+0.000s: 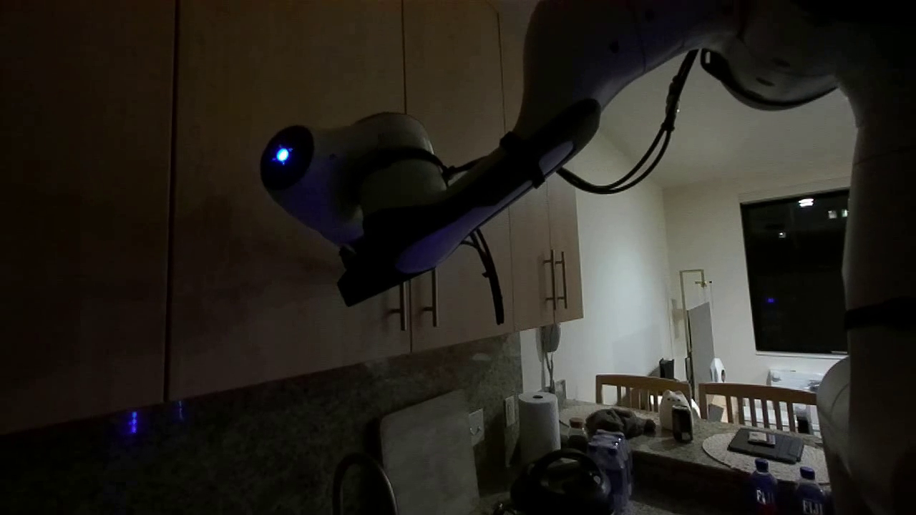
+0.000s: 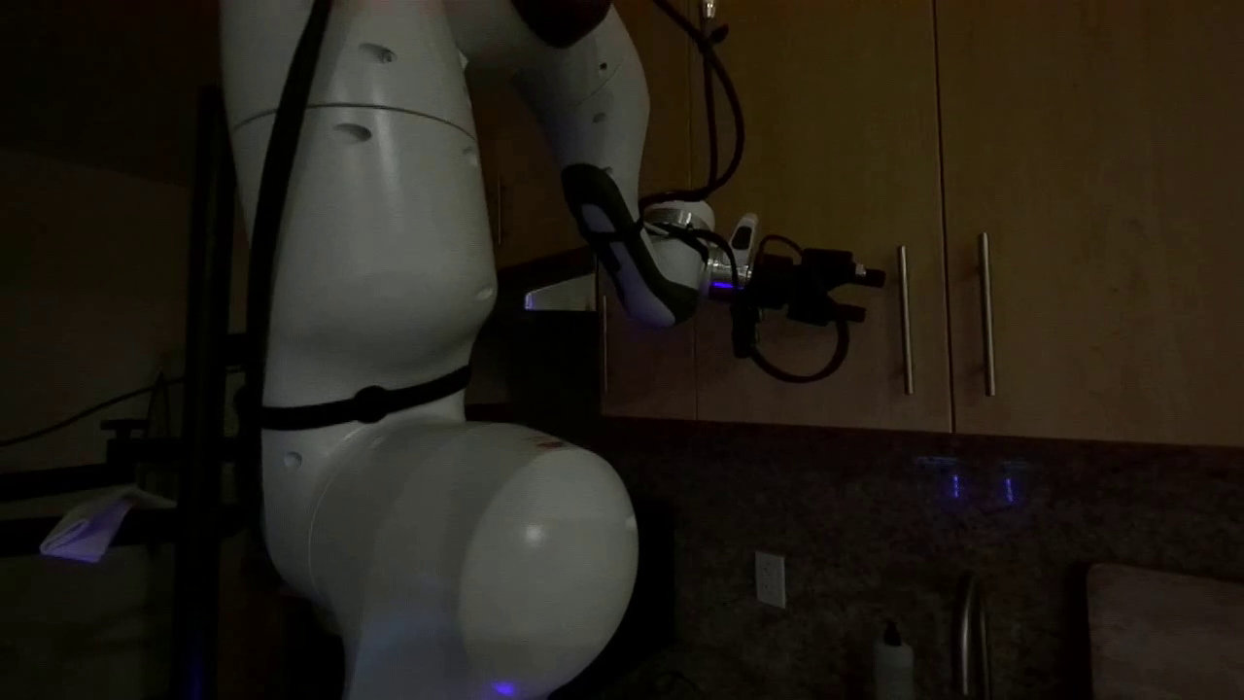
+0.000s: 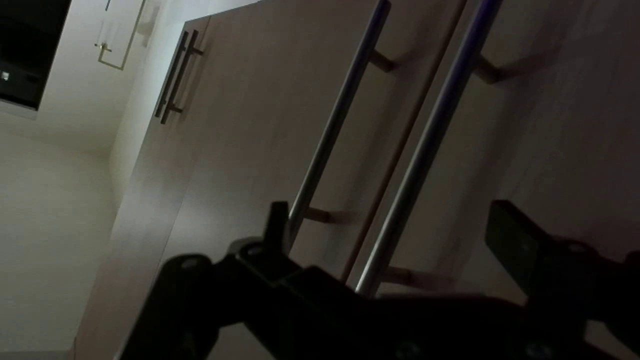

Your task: Open the cabinet door on the right of the hood of the stove

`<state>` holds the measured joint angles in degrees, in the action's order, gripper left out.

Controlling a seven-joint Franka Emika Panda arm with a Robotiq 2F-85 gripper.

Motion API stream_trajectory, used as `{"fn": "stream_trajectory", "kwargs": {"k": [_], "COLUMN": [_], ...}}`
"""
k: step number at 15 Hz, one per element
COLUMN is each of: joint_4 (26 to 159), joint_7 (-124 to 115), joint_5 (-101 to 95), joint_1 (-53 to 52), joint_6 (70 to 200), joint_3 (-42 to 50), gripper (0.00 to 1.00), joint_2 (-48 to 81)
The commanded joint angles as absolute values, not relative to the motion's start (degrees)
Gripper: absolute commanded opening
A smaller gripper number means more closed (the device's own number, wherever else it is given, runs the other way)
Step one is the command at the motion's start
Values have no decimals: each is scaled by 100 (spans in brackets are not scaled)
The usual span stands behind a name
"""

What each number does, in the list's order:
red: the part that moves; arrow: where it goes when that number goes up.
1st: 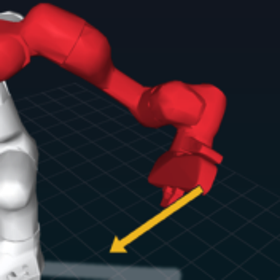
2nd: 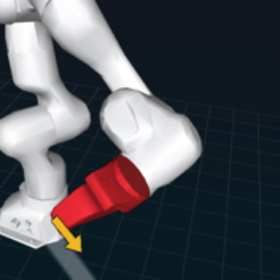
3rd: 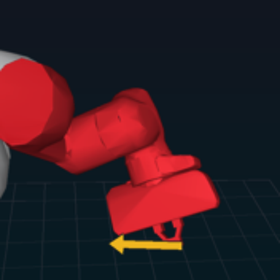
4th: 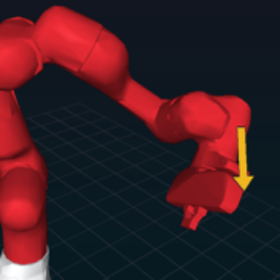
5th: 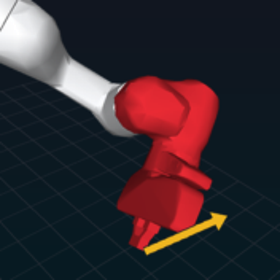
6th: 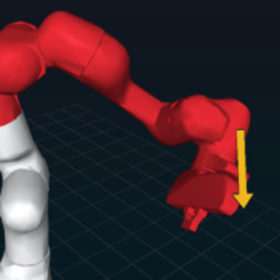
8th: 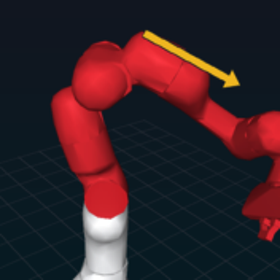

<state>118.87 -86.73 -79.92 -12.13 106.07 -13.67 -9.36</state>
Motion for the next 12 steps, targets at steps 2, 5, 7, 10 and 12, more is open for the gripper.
{"fn": "stream_trajectory", "kwargs": {"k": [2, 5, 7, 10, 12], "joint_4": [11540, 11376, 11304, 11187, 11091], "joint_7": [-8895, -9121, -9254, -9415, -9537], "joint_5": [-8157, -8153, -8131, -8101, -8090], "joint_1": [-1246, -1279, -1304, -1353, -1383], "joint_6": [10082, 9743, 9595, 9356, 9161], "joint_3": [-1443, -1473, -1480, -1474, -1478], "gripper": [100, 100, 100, 100, 100], "joint_2": [-523, -274, -141, 7, 110]}}
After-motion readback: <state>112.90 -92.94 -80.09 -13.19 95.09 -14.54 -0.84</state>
